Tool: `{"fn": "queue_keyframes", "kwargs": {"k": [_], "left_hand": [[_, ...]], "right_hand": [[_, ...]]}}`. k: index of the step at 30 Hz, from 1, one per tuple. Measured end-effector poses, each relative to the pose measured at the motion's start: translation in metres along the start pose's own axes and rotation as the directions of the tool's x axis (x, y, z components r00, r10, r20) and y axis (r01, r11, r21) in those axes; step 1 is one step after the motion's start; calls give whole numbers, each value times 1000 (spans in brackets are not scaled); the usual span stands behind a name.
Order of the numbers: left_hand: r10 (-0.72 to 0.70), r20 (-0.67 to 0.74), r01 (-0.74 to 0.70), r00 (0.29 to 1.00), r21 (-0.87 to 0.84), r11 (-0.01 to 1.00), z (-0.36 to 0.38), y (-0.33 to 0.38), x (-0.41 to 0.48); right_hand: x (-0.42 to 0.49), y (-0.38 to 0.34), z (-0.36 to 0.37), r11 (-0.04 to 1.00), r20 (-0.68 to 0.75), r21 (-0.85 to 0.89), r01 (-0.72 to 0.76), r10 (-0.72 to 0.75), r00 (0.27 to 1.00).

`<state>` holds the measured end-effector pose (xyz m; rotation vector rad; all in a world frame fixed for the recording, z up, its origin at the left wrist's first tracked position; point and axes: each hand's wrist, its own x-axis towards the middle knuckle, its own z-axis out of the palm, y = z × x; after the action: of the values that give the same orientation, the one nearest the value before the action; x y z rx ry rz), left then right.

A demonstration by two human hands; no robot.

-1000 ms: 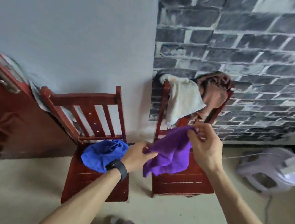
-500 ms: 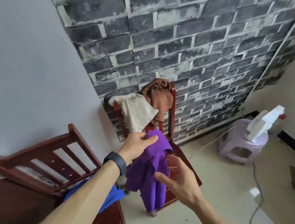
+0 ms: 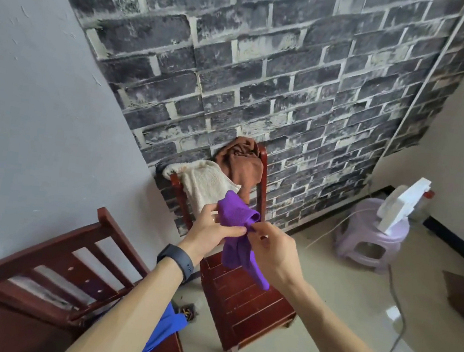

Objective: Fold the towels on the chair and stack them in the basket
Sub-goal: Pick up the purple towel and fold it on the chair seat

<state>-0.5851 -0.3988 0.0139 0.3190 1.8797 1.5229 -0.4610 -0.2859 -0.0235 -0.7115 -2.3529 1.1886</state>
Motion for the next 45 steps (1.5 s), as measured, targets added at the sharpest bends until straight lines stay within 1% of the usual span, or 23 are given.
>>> {"fn": "queue_keyframes", "kwargs": {"k": [2, 4, 8, 11, 12, 14, 16, 18, 20, 23, 26, 28, 31, 32, 33, 34, 36, 37, 38, 40, 41, 42, 45], "left_hand": [[25, -27, -22, 999, 114, 993, -6, -4, 3], [61, -59, -42, 996, 279, 959, -17, -8, 3], [138, -48, -87, 989, 570, 817, -39, -9, 1], [139, 8, -107, 990, 682, 723, -50, 2, -6], [128, 30, -110, 991, 717, 688, -51, 6, -7], [62, 28, -62, 998, 742, 667, -51, 10, -4], [-6, 4, 2, 1000, 684, 730, -47, 12, 1], [-38, 30, 18, 999, 494, 869, -38, 14, 5], [-86, 70, 63, 994, 283, 957, -25, 15, 6], [-119, 71, 109, 990, 128, 986, -2, 18, 3], [-150, 106, 154, 983, -35, 987, 15, 17, 4], [-168, 161, 183, 973, -84, 980, 23, 19, 0], [-193, 223, 220, 956, -102, 970, 29, 22, -8], [-191, 239, 222, 952, -106, 969, 30, 24, -10], [-183, 256, 215, 949, -100, 972, 31, 26, -12], [-177, 272, 209, 946, -96, 973, 32, 27, -15], [-172, 284, 205, 943, -89, 975, 34, 30, -19], [-173, 284, 206, 943, -90, 974, 35, 31, -20], [-176, 287, 212, 941, -100, 972, 36, 32, -21], [-188, 302, 231, 935, -113, 966, 40, 32, -21], [-193, 309, 239, 931, -115, 964, 42, 32, -21], [-195, 315, 243, 929, -120, 963, 45, 32, -21], [-196, 338, 249, 921, -123, 961, 54, 33, -21]], "right_hand": [[9, -3, -11, 1000, -35, -2, -6, 6, 999], [21, -5, -27, 999, -79, -44, 7, -10, 997], [51, -13, -60, 993, -113, -115, 3, -16, 994], [80, -21, -81, 972, -147, -226, -68, 34, 988], [90, -23, -86, 966, -168, -232, -114, 75, 983], [109, -22, -92, 972, -160, -167, -163, 136, 978], [116, -16, -89, 987, -37, -45, -154, 152, 988], [109, -2, -78, 983, 69, 81, -164, 159, 985], [85, 18, -63, 960, 106, 163, -226, 211, 972], [37, 51, -39, 906, 135, 200, -372, 351, 927], [-13, 83, -13, 798, 182, 265, -542, 510, 840], [-40, 96, -2, 699, 260, 317, -641, 586, 767], [-63, 106, 5, 556, 428, 394, -732, 594, 681], [-67, 108, 6, 523, 445, 430, -736, 587, 677], [-69, 110, 8, 519, 412, 466, -716, 589, 695], [-72, 113, 12, 552, 325, 489, -676, 604, 728], [-79, 118, 19, 665, 98, 451, -596, 626, 773], [-82, 118, 20, 705, 50, 424, -569, 609, 791], [-83, 114, 17, 731, 63, 413, -543, 572, 818], [-82, 105, 11, 773, 204, 363, -521, 479, 854], [-80, 103, 10, 789, 279, 330, -519, 444, 851], [-77, 101, 11, 811, 307, 277, -516, 434, 847], [-62, 101, 20, 856, 297, 112, -504, 456, 839]]}}
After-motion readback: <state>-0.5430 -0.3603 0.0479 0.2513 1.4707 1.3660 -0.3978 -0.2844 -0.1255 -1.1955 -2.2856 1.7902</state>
